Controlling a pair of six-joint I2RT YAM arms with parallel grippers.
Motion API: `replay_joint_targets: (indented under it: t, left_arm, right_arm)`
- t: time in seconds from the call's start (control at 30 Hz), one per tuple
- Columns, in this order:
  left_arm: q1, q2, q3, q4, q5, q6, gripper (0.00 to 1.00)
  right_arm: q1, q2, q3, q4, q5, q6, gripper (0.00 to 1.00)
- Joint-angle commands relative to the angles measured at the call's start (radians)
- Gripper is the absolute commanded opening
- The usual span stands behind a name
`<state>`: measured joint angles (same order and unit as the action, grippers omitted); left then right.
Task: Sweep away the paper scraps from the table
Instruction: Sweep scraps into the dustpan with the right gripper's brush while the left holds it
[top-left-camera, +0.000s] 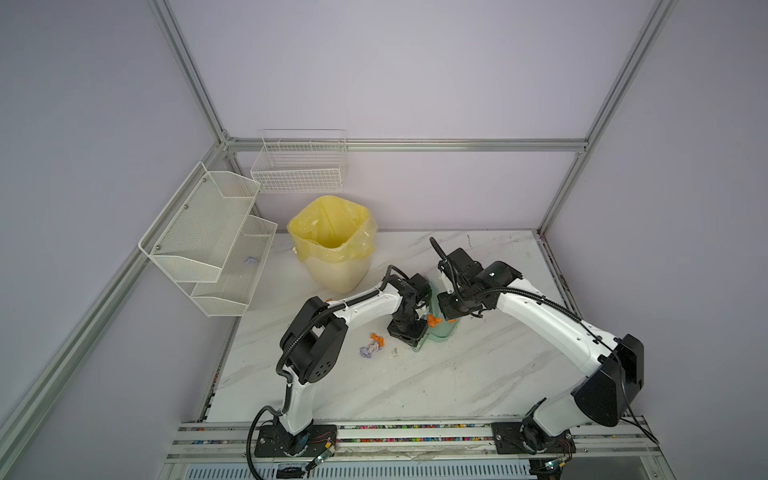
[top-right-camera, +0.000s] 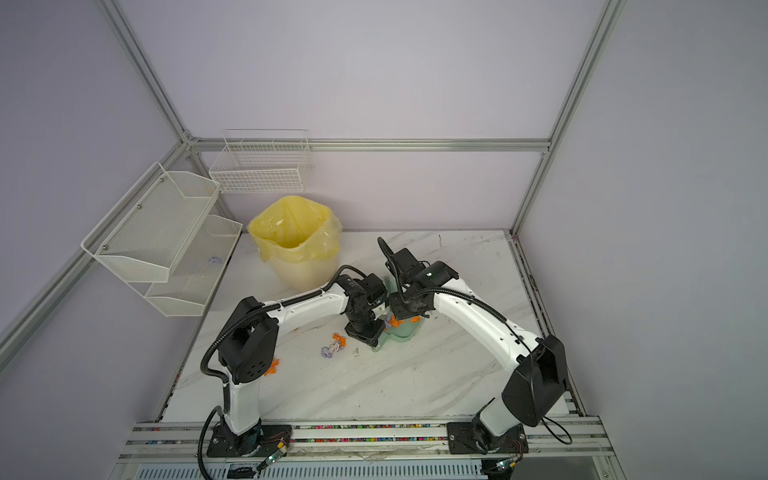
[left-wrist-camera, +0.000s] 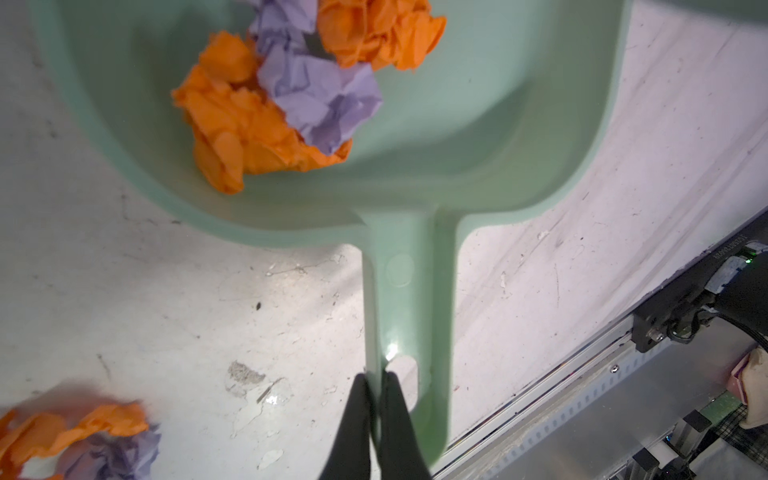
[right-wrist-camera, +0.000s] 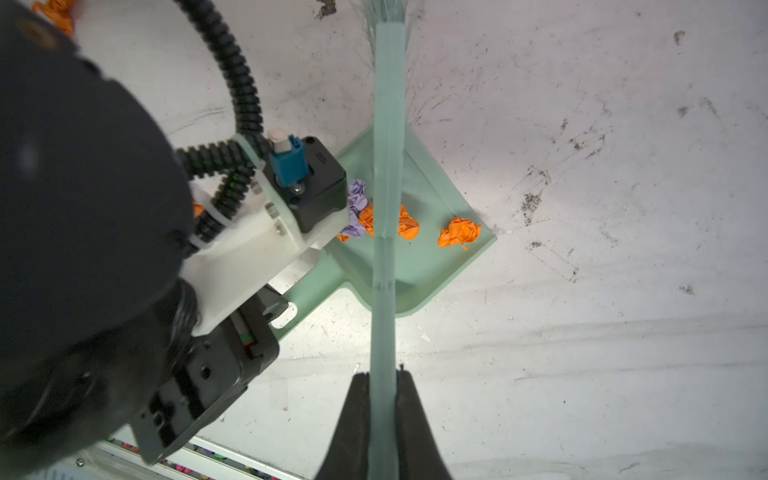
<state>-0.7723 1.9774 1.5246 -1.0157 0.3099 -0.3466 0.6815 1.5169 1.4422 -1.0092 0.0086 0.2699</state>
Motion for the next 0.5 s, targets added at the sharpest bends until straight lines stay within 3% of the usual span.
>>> replay_joint_targets:
  t: [0.0, 0.3, 0.47]
  left_arm:
    - [0.005, -0.004, 0.079, -0.007, 0.007, 0.027, 0.0]
    - [0.006, -0.007, 0.083, -0.007, 0.004, 0.025, 0.0]
    - [0.005, -0.01, 0.085, -0.006, 0.004, 0.025, 0.0]
  right_arm:
    - [0.003, -0.015, 0.02, -0.045, 0.06, 0.069, 0.0]
    - [-0.011, 0.031, 0.049, -0.082, 0.248, 0.133, 0.0]
    - [-0.014, 0.056, 0.023, -0.102, 0.288, 0.141, 0.0]
